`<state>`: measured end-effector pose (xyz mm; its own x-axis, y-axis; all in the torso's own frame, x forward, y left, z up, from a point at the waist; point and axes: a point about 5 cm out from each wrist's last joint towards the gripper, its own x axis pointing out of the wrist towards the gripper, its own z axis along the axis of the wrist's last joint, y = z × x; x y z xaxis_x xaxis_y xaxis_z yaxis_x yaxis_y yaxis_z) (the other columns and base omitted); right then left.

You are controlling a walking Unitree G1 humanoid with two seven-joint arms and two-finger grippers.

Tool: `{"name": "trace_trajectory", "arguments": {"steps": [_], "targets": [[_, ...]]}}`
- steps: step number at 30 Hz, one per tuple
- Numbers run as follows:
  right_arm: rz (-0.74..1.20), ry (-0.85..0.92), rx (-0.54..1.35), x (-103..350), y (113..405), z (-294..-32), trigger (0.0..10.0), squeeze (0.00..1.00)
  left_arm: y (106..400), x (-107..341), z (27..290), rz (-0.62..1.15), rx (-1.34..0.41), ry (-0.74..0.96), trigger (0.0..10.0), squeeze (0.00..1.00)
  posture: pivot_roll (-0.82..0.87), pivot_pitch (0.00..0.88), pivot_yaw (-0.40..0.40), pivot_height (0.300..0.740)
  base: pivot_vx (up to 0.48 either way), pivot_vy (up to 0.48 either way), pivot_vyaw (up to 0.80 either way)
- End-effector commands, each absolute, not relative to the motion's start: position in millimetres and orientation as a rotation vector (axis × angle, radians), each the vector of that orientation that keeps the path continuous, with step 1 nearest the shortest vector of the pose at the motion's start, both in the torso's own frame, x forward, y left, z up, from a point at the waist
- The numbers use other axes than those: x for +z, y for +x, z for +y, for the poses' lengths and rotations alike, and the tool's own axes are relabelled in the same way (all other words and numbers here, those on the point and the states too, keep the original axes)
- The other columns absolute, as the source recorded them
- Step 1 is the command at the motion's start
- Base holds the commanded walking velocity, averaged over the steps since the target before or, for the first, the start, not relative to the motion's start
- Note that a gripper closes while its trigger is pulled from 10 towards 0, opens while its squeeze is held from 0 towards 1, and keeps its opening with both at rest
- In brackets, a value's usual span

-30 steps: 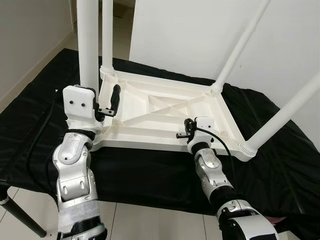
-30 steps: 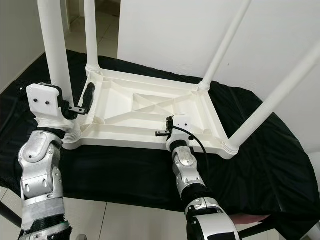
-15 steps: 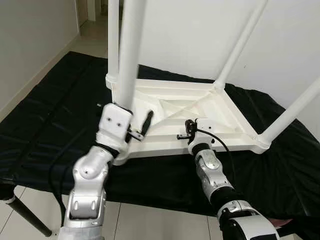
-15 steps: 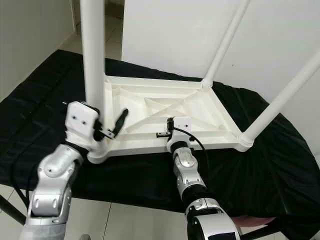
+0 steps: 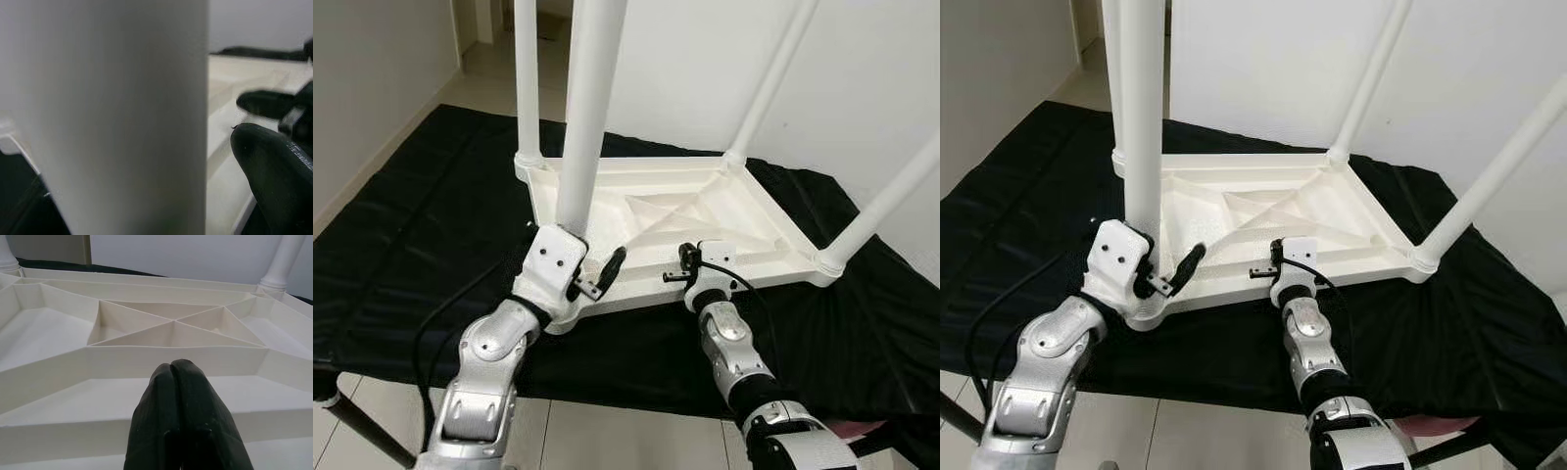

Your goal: Building children table

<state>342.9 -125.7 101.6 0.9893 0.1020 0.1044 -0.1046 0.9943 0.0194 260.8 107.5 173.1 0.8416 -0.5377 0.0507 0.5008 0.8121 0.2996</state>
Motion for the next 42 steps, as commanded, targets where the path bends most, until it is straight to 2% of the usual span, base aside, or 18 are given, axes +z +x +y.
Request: {"name": "trace_trajectory", "arguments": {"steps": [1, 3, 5, 14, 20, 23, 35, 38, 40, 42], "targets": [[-0.110, 0.032, 0.093, 99, 339, -131, 10.0, 0.00, 253, 159, 96, -0.055, -0.690, 0.273, 10.0, 0.00, 0.08, 0.000, -0.132, 0.740, 0.000, 0.000, 0.00], [-0.109, 0.041, 0.073, 97, 336, -132, 10.0, 0.00, 243, 154, 88, -0.033, -0.768, 0.293, 10.0, 0.00, 0.09, 0.000, -0.133, 0.740, 0.000, 0.000, 0.00], [-0.109, 0.045, 0.066, 96, 334, -133, 10.0, 0.00, 240, 152, 88, -0.028, -0.771, 0.291, 10.0, 0.00, 0.09, 0.000, -0.132, 0.740, 0.000, 0.000, 0.00], [-0.093, 0.041, 0.082, 88, 326, -130, 10.0, 0.00, 242, 163, 115, -0.026, -0.612, 0.223, 10.0, 0.00, 0.09, 0.000, -0.130, 0.740, 0.000, 0.000, 0.00], [-0.089, 0.039, 0.087, 88, 325, -130, 10.0, 0.00, 230, 167, 122, -0.050, -0.605, 0.230, 10.0, 0.00, 0.09, 0.000, -0.134, 0.740, 0.000, 0.000, 0.00], [-0.086, 0.033, 0.093, 89, 326, -132, 10.0, 0.00, 218, 172, 137, -0.056, -0.546, 0.218, 10.0, 0.00, 0.11, 0.000, -0.143, 0.740, 0.000, 0.000, 0.00], [-0.085, 0.030, 0.097, 90, 329, -132, 10.0, 0.00, 203, 178, 149, -0.050, -0.525, 0.212, 10.0, 0.00, 0.13, 0.000, -0.155, 0.740, 0.000, 0.000, 0.00], [-0.075, 0.041, 0.134, 91, 332, -120, 10.0, 0.00, 200, 181, 182, -0.032, -0.328, 0.269, 10.0, 0.00, 0.18, 0.000, -0.175, 0.740, 0.000, 0.000, 0.00], [-0.073, 0.047, 0.141, 91, 332, -117, 10.0, 0.00, 203, 180, 189, -0.029, -0.254, 0.287, 10.0, 0.00, 0.18, 0.000, -0.179, 0.740, 0.000, 0.000, 0.00], [-0.071, 0.048, 0.143, 90, 331, -115, 10.0, 0.00, 201, 181, 191, -0.035, -0.262, 0.286, 10.0, 0.00, 0.18, 0.000, -0.177, 0.740, 0.000, 0.000, 0.00]]}}
